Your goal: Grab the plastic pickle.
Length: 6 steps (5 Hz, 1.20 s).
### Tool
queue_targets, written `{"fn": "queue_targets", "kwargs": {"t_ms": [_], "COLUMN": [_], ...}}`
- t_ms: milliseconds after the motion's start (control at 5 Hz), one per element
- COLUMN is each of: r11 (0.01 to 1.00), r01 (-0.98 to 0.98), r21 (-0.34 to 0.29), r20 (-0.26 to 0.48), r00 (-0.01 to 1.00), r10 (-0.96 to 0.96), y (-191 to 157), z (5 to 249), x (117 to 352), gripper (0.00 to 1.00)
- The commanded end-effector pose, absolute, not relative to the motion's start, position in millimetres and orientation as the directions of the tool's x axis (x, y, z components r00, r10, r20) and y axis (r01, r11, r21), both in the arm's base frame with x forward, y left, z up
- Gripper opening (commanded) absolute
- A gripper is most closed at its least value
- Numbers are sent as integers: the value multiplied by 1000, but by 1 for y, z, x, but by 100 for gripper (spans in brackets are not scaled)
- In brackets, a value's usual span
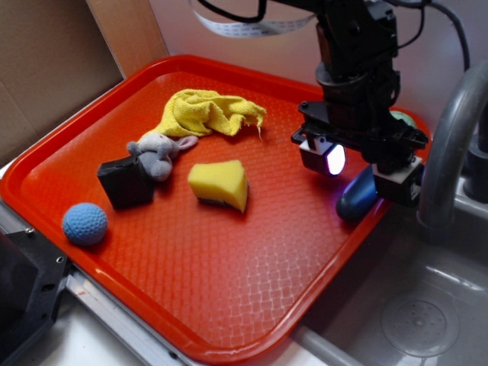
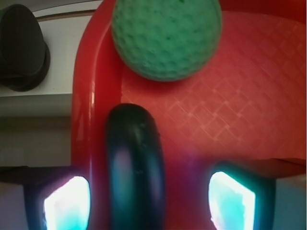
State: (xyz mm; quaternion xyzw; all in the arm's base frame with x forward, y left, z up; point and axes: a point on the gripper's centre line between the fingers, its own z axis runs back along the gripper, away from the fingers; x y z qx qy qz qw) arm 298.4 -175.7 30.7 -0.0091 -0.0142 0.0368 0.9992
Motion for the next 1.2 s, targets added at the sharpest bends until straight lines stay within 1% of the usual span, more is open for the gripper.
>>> {"fn": "queue_targets", "kwargs": {"t_ms": [0, 200, 400, 600, 800, 1000], "r11": [995, 995, 993, 993, 995, 996], "r01": [-66, -64, -55, -44, -58, -48], "r21": [69, 71, 104, 113, 81, 79], "r20": [6, -18, -55, -70, -69, -64], "r00": [998, 998, 997, 996, 996, 997], "r10": [66, 65, 61, 52, 63, 53], "y": [-158, -154, -156, -154, -150, -151], "z": [23, 16, 3, -3, -3, -2], "x": [289, 289, 286, 278, 276, 275], "gripper": [100, 100, 100, 100, 0, 0]}}
